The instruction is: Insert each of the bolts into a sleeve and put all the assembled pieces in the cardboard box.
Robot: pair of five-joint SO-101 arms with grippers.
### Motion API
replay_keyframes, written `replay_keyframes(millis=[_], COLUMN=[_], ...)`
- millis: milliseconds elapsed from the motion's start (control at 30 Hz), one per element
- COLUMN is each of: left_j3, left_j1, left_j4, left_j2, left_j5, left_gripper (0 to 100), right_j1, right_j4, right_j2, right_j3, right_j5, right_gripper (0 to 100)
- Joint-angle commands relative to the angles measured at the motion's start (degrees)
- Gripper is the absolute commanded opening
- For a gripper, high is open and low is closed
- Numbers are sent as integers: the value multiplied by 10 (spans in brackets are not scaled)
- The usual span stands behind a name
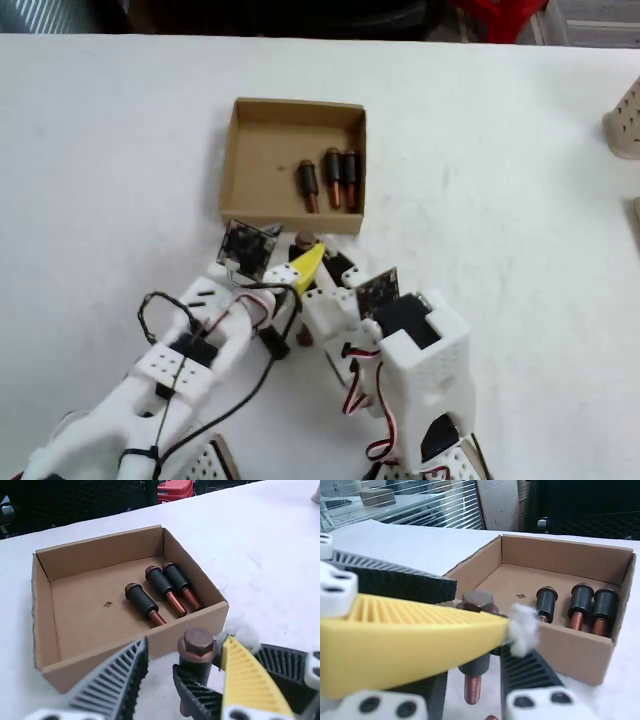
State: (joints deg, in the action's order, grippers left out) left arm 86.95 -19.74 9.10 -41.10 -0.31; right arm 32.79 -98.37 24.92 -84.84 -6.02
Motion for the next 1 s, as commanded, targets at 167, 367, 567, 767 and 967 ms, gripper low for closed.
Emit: replay_keyframes(millis=[167,367,567,767,967], left_j3=[-32,-74,-109,-125,-136], left_j1=[23,27,22,24,52], left_j4=[5,4,4,4,1], left_j2=[-6,-6,-6,-6,-6], left_j5=[64,129,162,162,158], left_gripper=[264,264,264,263,47], right_j1=[1,2,2,2,3], right_j4=[-16,-16,-16,-16,-16], right_j2=[-6,-6,-6,-6,-6], right_j3=[3,3,3,3,3], right_j5=[6,6,6,6,6], right_gripper=[16,16,16,16,16])
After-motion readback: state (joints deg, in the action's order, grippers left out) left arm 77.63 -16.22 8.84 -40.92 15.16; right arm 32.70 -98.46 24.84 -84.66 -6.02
